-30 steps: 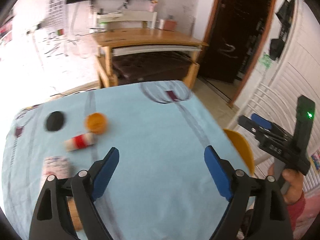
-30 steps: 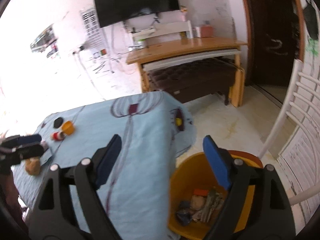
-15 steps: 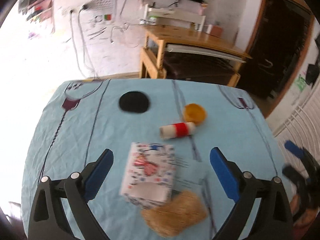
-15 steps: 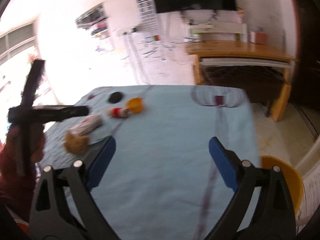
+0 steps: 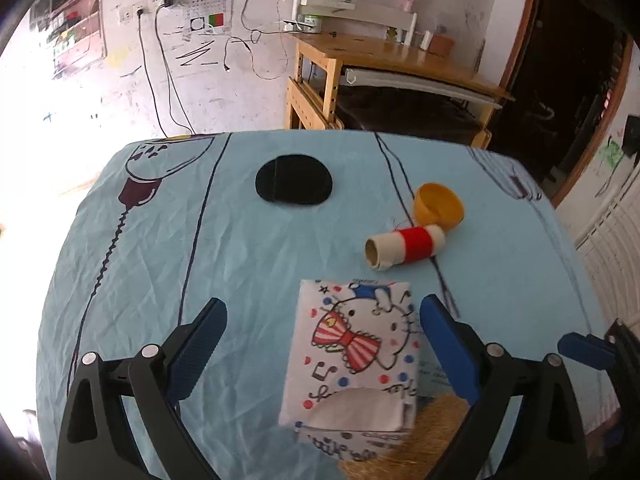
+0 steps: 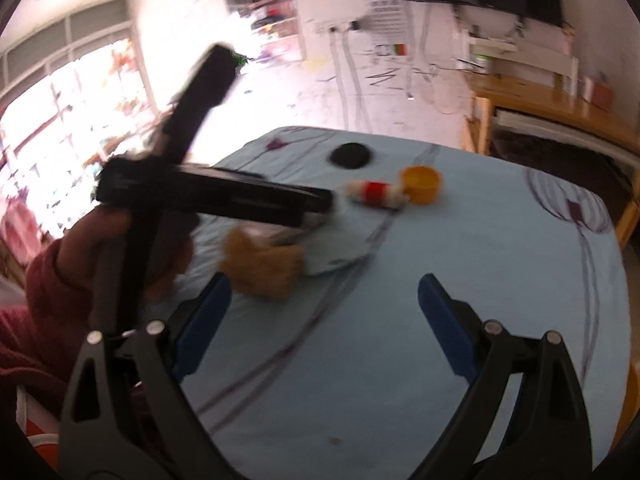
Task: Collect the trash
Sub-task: 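Grasp the Hello Kitty tissue pack with the left tool while the right tool grasps the brown sponge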
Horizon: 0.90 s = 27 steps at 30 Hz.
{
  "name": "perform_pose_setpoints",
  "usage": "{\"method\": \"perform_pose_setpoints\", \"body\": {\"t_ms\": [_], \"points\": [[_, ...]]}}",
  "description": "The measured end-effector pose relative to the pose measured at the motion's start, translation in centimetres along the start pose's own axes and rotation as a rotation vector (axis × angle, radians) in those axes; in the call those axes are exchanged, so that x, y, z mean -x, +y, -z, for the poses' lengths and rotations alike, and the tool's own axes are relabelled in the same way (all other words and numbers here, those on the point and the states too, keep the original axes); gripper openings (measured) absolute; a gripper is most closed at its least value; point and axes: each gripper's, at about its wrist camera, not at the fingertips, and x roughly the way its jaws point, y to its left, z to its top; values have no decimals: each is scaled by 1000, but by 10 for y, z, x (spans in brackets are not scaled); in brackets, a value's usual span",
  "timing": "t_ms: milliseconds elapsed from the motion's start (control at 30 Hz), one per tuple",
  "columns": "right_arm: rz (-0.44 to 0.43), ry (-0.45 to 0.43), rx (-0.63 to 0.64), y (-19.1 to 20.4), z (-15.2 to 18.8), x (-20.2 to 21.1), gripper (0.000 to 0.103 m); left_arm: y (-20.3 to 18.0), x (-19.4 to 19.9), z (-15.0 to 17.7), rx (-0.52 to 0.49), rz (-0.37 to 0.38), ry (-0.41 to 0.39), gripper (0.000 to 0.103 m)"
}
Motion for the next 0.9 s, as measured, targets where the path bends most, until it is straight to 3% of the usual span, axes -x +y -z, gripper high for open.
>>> {"method": "perform_pose_setpoints", "body": {"t_ms": [133,300,367,433,500,600,633,667,733,900], "points": [[-10,34,42,19,-4,-13,91,1,-4,6,-3,28,11,90],[-6,79,81,36,-8,-28,91,3,-2,10,-17,56,-6,69],[-5,91,92,41,-8,-32,91,5,0,10,-14,74,-13,53],[7,110,104,47,-8,-38,91,12,3,10,15,114,-13,47],[23,130,104,49,-9,-45,91,22,4,9,49,131,-15,45],[59,163,109,51,-9,-53,90,37,11,7,91,80,-51,44],[68,168,116,53,-9,-54,84,40,14,6,96,68,-62,44],[79,173,122,53,-9,-56,71,43,17,4,100,59,-72,44],[99,182,126,54,-8,-59,60,47,24,2,108,32,-95,44],[99,136,104,51,-7,-50,56,50,35,0,114,13,-125,44]]}}
